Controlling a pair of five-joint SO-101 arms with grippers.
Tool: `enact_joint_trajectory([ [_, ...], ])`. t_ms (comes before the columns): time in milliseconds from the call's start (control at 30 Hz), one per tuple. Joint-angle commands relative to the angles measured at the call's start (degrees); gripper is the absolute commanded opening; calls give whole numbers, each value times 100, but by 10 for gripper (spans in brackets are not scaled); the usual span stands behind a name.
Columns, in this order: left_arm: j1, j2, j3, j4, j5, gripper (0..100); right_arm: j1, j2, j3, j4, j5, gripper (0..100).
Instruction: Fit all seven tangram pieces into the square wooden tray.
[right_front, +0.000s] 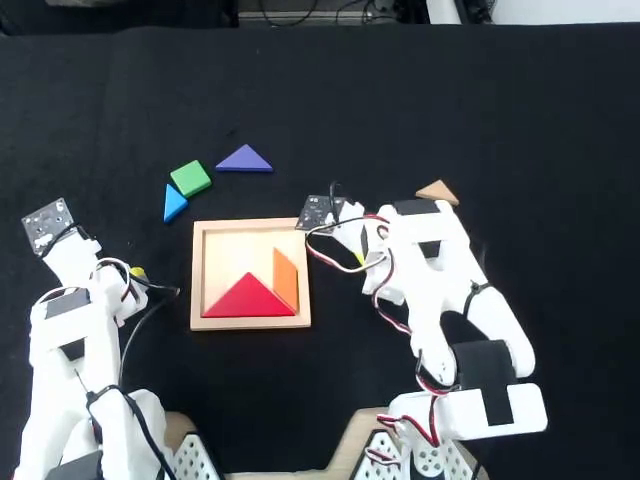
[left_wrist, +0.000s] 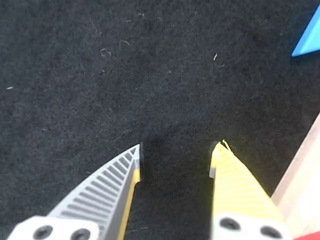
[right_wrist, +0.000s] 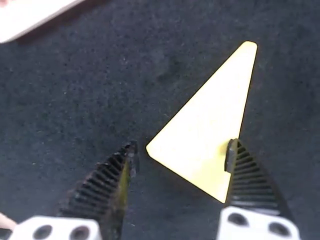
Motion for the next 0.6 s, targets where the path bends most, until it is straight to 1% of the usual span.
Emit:
enact_joint_trajectory([
  [0, 66, -97, -286, 0, 26, 230, 35, 110, 40, -35, 53, 261],
  [167, 66, -97, -277, 0, 26, 230, 35, 119, 84, -70, 79, 261],
  [367, 66, -97, -277, 0, 26, 230, 35, 119, 295, -396, 79, 261],
  [567, 66, -97, -277, 0, 26, 230, 35, 119, 295, -404, 79, 257],
])
